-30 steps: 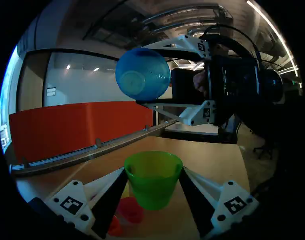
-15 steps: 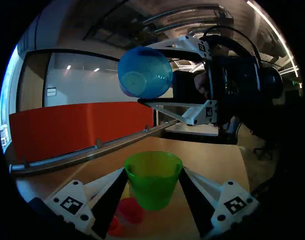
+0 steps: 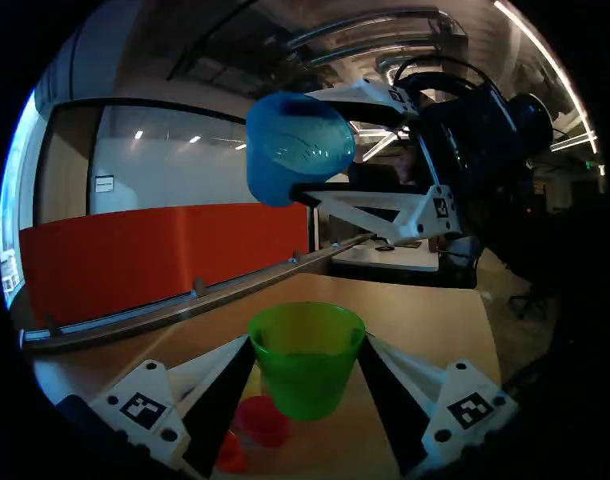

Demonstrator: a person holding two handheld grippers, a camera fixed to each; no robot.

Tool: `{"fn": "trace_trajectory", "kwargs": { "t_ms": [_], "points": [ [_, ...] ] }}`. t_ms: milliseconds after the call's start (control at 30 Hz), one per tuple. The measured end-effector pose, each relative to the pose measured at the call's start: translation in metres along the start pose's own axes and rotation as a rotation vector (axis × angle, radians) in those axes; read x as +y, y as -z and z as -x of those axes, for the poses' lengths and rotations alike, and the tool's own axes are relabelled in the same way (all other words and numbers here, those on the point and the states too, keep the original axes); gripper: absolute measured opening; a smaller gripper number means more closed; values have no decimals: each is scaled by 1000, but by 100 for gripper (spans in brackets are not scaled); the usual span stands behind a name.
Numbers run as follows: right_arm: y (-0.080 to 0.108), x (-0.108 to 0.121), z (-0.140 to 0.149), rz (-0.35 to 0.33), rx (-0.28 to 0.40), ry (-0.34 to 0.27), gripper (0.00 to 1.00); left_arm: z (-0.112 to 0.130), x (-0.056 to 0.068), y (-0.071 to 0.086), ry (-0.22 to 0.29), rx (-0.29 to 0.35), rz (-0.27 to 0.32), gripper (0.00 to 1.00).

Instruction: Pour water

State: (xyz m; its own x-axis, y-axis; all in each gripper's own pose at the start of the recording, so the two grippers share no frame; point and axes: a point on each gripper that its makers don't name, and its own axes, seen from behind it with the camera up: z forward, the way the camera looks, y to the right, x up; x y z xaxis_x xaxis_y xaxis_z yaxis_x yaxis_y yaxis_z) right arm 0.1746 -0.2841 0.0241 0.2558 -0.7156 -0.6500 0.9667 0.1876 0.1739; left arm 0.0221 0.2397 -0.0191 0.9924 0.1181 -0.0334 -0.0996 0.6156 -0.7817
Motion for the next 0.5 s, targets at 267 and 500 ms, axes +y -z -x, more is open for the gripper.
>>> {"fn": "trace_trajectory", "kwargs": {
  "t_ms": [267, 500],
  "points": [
    [6, -2, 4, 7, -5, -272, 91, 0, -1, 1, 0, -2, -6, 86],
    [9, -5, 11, 0, -15, -602, 90, -1, -3, 3, -3, -4, -10, 86]
  ]
}}
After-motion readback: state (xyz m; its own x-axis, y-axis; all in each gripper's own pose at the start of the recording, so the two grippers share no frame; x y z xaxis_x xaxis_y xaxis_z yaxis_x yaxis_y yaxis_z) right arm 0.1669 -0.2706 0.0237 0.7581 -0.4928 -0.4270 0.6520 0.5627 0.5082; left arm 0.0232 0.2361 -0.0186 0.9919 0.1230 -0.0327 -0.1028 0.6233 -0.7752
